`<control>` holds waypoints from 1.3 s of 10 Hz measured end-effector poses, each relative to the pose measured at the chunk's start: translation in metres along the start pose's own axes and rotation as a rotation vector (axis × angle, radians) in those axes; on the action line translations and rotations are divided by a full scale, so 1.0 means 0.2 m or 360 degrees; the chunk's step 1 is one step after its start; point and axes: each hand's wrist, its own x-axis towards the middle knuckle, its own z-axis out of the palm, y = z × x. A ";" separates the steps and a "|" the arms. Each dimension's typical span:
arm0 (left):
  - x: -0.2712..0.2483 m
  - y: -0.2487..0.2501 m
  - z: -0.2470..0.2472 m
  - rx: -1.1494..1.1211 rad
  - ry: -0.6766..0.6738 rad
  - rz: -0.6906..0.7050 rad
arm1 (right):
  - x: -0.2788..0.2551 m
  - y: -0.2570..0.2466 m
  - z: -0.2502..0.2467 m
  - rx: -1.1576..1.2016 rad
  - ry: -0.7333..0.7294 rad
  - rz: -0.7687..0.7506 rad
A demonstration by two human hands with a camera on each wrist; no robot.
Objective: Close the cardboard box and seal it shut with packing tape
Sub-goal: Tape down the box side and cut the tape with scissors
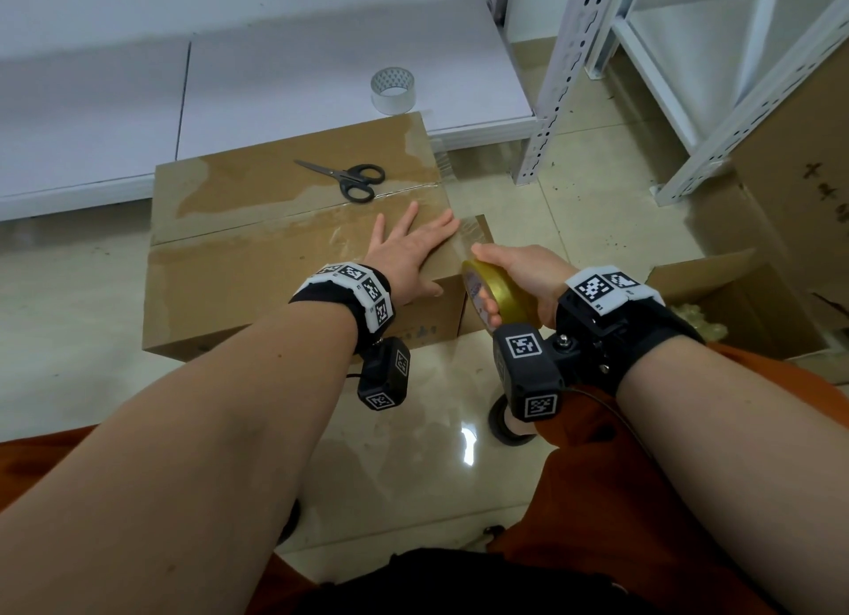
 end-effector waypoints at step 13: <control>-0.01 0.01 -0.01 -0.0026 -0.0004 -0.0010 | -0.06 0.06 -0.03 0.0002 -0.0015 0.0325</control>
